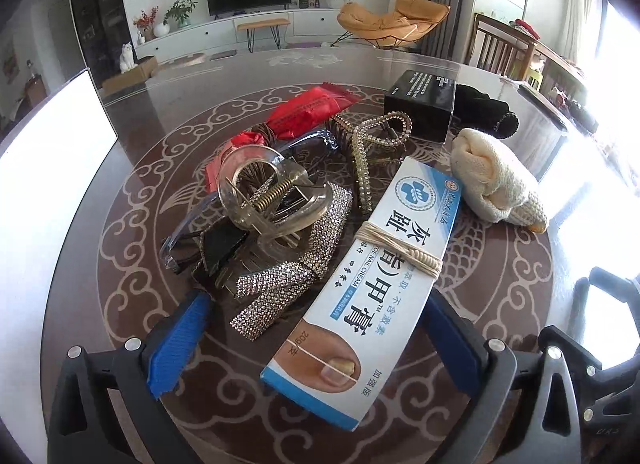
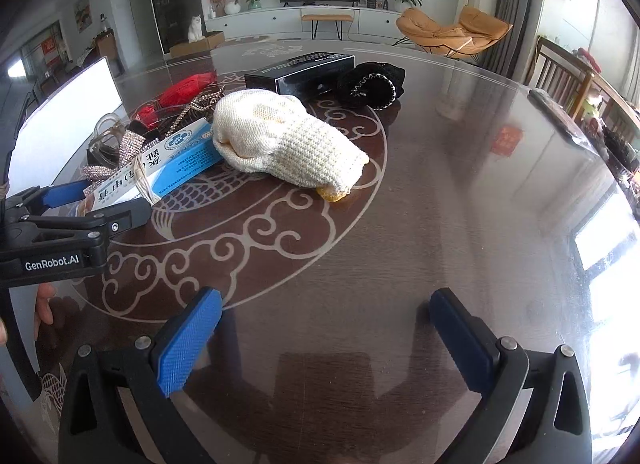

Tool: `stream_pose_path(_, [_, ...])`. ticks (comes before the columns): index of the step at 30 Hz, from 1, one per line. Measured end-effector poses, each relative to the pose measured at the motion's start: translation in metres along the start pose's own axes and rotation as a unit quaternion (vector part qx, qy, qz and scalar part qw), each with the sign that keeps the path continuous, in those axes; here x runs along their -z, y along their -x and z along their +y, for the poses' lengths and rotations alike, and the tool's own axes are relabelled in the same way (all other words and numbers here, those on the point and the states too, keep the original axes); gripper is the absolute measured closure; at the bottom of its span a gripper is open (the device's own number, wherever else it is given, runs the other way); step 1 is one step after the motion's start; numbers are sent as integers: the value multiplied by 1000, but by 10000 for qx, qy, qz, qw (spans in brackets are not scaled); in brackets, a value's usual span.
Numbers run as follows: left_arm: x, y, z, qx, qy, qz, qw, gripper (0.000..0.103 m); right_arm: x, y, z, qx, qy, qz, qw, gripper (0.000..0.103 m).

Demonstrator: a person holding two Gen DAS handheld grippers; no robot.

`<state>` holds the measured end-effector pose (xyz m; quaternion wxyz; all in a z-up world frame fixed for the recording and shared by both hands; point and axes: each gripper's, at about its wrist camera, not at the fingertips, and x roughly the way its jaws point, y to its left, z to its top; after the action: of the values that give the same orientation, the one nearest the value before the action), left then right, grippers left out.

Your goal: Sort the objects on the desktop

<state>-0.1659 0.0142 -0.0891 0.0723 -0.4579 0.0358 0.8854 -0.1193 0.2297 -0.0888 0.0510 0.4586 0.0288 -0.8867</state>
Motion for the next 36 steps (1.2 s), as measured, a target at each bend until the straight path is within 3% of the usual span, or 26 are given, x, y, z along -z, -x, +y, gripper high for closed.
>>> stream_pose_path(36, [0, -1, -2, -3, 1, -9, 10000, 0, 1, -2, 0, 8, 9, -10, 10000, 0])
